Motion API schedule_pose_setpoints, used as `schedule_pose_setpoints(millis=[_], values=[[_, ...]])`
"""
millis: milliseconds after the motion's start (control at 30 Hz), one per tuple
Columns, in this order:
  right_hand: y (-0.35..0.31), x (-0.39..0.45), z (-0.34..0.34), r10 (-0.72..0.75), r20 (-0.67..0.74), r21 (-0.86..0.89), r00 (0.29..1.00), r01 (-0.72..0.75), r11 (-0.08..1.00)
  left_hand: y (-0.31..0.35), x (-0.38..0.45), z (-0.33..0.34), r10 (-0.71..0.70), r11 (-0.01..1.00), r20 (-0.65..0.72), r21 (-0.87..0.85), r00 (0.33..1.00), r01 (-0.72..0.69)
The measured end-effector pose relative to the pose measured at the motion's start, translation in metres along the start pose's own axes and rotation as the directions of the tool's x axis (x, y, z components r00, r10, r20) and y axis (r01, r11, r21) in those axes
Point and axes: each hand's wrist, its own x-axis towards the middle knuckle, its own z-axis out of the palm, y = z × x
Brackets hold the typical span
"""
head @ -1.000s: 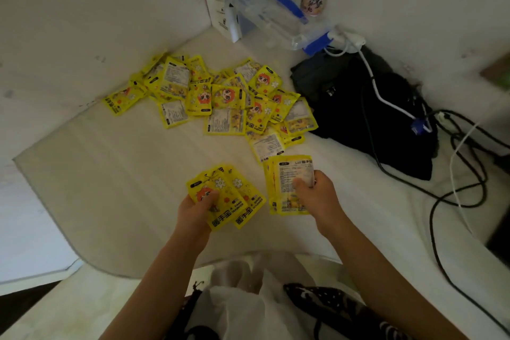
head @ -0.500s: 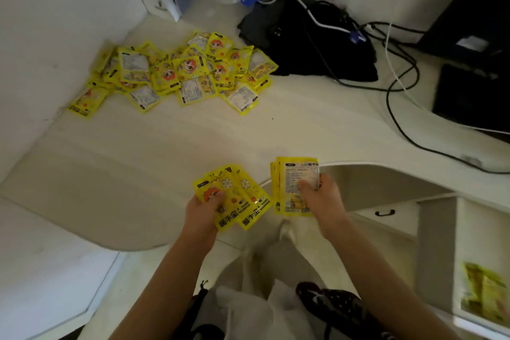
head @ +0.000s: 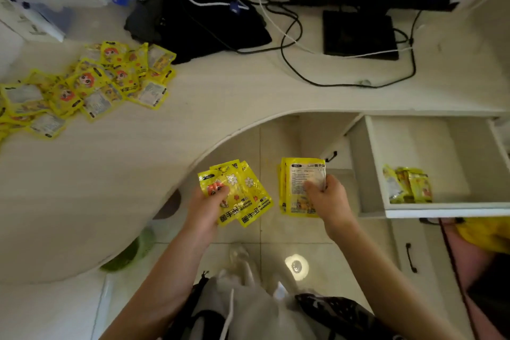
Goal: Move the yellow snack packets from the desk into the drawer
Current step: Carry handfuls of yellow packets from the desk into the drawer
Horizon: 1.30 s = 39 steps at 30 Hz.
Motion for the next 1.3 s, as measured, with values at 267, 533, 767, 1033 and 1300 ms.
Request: schedule_pose_setpoints(millis=[267, 533, 767, 1033, 1300], values=[[0.065, -0.022, -0.142, 0.056, -0.159, 0.063, 0.986, -0.047, 0.997, -0.078, -0.053, 0.112, -0.070, 0.993, 0.119, 0.106, 0.990, 0.057], [0.136, -0.050, -0.278, 0.118, -0.283, 0.143, 0.952, -0.080, 0.987, -0.167, -0.123, 0.225, -0.105, 0.982, 0.190, 0.174, 0.976, 0.072], [0.166, -0.051, -0.347, 0.170, -0.349, 0.254, 0.921, -0.082, 0.964, -0.195, -0.149, 0.290, -0.114, 0.955, 0.230, 0.295, 0.966, 0.043], [0.162, -0.004, -0.401, 0.201, -0.383, 0.281, 0.902, -0.094, 0.955, -0.193, -0.131, 0.365, -0.136, 0.946, 0.255, 0.321, 0.957, 0.048], [0.123, 0.082, -0.444, 0.208, -0.410, 0.245, 0.888, -0.113, 0.963, -0.172, -0.069, 0.450, -0.233, 0.923, 0.225, 0.359, 0.946, 0.141]])
